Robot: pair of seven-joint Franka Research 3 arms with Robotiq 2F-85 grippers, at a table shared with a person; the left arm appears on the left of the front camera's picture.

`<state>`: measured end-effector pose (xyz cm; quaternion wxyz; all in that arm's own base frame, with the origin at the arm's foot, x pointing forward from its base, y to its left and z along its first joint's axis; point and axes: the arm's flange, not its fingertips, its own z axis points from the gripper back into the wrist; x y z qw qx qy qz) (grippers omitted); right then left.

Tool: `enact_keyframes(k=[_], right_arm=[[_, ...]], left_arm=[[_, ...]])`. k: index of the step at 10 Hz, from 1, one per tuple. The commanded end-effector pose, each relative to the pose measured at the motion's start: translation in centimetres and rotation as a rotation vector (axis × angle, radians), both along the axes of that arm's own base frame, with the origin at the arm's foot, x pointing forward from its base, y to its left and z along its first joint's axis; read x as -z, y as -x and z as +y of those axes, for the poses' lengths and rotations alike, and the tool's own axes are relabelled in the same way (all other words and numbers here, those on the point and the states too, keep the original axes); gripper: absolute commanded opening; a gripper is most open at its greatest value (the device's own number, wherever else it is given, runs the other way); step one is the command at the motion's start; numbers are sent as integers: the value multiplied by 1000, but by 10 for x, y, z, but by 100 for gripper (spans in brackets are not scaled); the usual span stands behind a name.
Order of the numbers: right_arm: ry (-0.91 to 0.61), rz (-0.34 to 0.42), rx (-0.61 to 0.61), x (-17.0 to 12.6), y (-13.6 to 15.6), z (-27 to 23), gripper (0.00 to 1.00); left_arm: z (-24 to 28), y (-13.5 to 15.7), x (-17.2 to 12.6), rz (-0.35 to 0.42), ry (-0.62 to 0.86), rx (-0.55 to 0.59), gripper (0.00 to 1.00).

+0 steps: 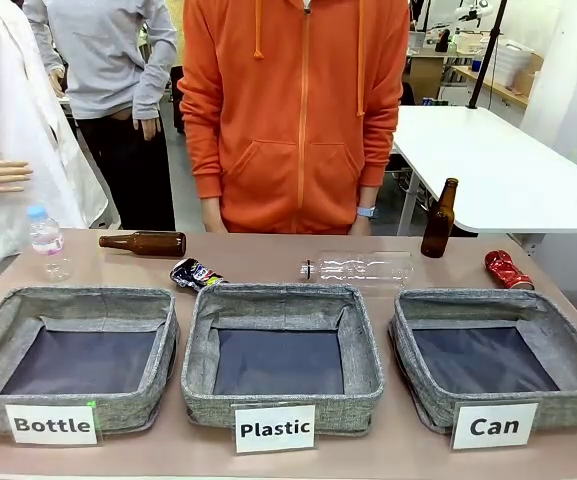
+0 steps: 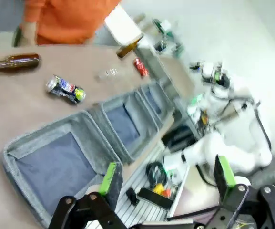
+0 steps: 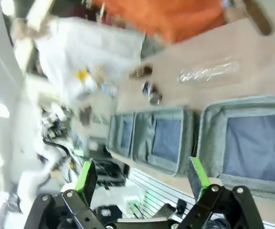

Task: Sort the can waste into the basket.
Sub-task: Pick up the can waste from the table and place it in the right Fabric basket.

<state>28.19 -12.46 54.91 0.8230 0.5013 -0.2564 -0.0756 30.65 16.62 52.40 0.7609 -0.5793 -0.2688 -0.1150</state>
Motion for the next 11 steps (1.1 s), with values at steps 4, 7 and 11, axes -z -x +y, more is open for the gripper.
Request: enact_keyframes(k=[4,7,11], right_arm=[[-206,32,267,59,36,-96,100],[-204,67,289,61,40,-111,100],[-204,67,289,61,40,-111,100]], left_arm=[[27,33,59,67,179,-329,100],[6,32,64,81,189,-437,100],[43,37,69,87,197,-370,100]])
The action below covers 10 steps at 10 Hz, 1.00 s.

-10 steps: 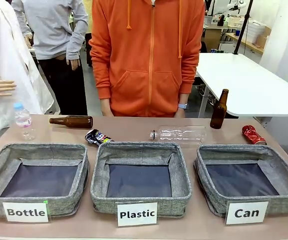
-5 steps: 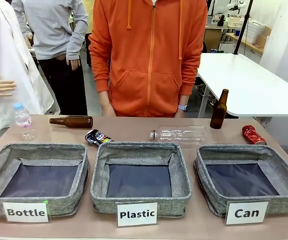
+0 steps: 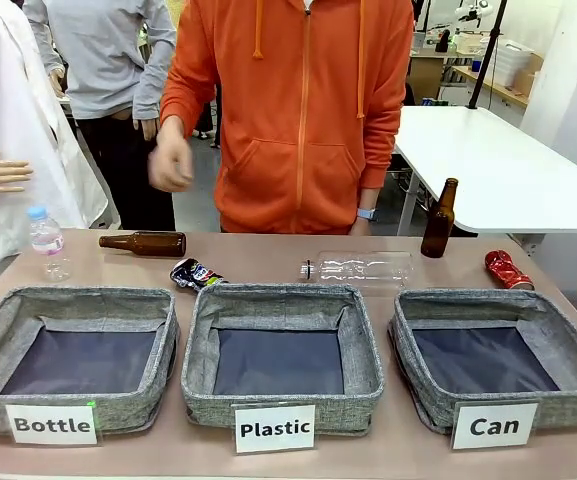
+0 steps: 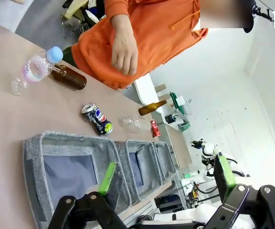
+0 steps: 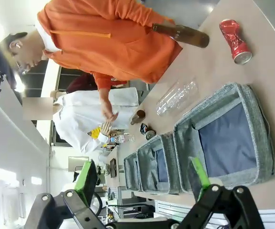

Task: Sort the can waste into the basket.
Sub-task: Pick up the can waste from the table and place it in the right Fabric basket.

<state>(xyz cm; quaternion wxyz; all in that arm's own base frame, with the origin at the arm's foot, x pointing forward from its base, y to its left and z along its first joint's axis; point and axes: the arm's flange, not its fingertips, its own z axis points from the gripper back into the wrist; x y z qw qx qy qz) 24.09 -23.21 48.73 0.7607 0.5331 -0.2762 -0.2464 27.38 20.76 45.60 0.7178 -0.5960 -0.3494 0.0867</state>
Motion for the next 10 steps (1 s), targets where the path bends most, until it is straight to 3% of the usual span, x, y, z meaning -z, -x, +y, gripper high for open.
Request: enact_keyframes(k=[1,3,5,8,10], right_arm=[[1,-36,-3,-1,-1,-4,100],[0,0,0,0,1,0,100],[209,29,-13,-22,-22,23,100],[581,107,-111,-48,-96,66,100],[872,221,-115,-41,-145,90,100]], left_arm=[[2,5,1,-6,-8,15,100],[2,5,1,-6,-8,15,100],[2,5,1,-6,-8,15,100],[2,5,1,-6,-8,15,100],[2,5,1,-6,-8,15,100]])
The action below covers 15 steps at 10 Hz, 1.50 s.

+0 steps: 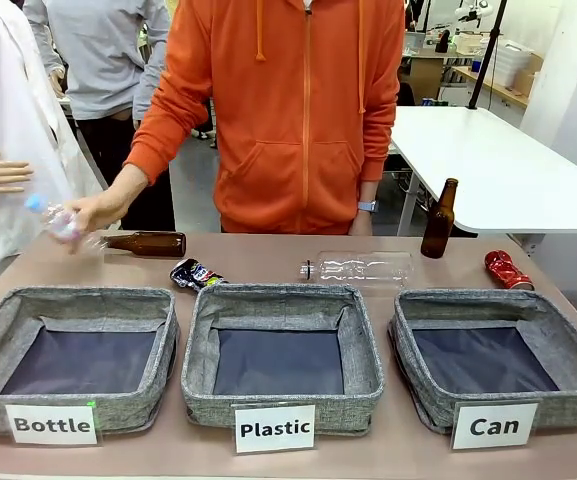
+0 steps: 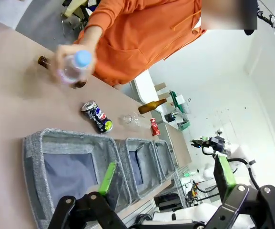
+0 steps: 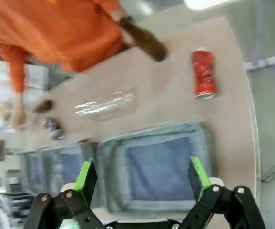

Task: Sort the can waste into the basket.
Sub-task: Pick up the can waste from the table and place it in the right Fabric basket.

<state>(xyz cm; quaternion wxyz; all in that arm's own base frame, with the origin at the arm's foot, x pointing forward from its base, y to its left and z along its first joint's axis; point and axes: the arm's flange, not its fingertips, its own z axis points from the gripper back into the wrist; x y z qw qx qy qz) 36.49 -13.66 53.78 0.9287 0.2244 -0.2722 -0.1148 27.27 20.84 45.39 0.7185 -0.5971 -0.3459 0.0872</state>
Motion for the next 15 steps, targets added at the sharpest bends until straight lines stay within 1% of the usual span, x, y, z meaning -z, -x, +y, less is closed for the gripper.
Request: enact_keyframes(k=[1,2,3,4,5,7,8,9,10,11,12,13,14,15], right_arm=[[304,130,28,18,-41,7,100],[383,129,-32,23,-55,21,100],[382,106,-49,23,-60,26,100],[286,93,20,13,-48,24,100],[374,94,-44,32,-57,29,100],[370,99,-39,31,-58,28,100],[409,134,-55,34,-78,28,100],[423,165,-103,40,-103,25,100],[427,203,-117,46,-128,20,100],[433,252,-117,56,-158,11,100],[425,282,-129,67,-180,6,100],[432,294,-173,81,-200,2,100],[437,298,-168,94,-218,-1,100],[453,319,-187,112,-236,-6,100]], left_arm=[[1,4,-1,-12,-9,10,100],[1,4,-1,-12,-9,10,100],[1,4,-1,-12,-9,10,100],[1,4,-1,-12,-9,10,100],[1,4,-1,-12,-9,10,100],[1,4,-1,-12,-9,10,100],[1,4,-1,-12,-9,10,100],[1,4,-1,-12,-9,10,100],[1,4,-1,-12,-9,10,100],[1,4,-1,-12,-9,10,100],[1,4,-1,-12,-9,10,100],[1,4,-1,-12,-9,10,100],[1,4,-1,-12,-9,10,100],[1,4,-1,-12,-9,10,100]])
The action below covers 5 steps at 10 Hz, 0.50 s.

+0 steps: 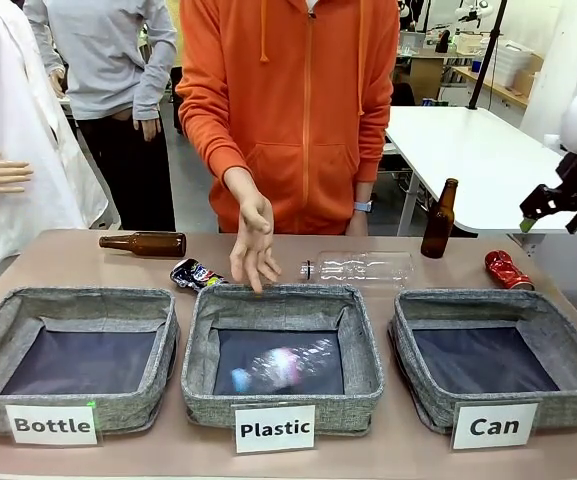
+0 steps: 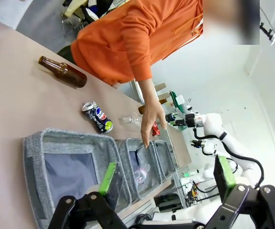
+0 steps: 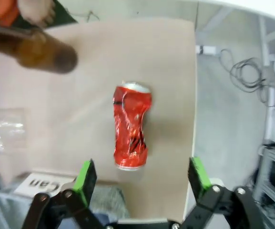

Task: Sort the can waste into the basket.
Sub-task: Pick up the can waste from the table and place it in the right Fabric basket.

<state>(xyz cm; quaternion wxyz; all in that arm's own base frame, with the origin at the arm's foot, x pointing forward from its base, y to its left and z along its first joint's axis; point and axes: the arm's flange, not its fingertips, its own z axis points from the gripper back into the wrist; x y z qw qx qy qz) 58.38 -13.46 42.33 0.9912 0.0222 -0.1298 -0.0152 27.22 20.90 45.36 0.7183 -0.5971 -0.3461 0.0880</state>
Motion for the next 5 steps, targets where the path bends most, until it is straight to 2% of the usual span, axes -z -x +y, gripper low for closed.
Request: enact_keyframes(k=[1,3,5], right_arm=[[33,33,-67,12,-29,-6,100],[43,91,-127,40,-51,-5,100],[20,132,-136,68,-68,5,100]], left_arm=[[0,3,-1,-12,-10,12,100],[0,3,-1,-12,-10,12,100],[0,3,-1,-12,-10,12,100]])
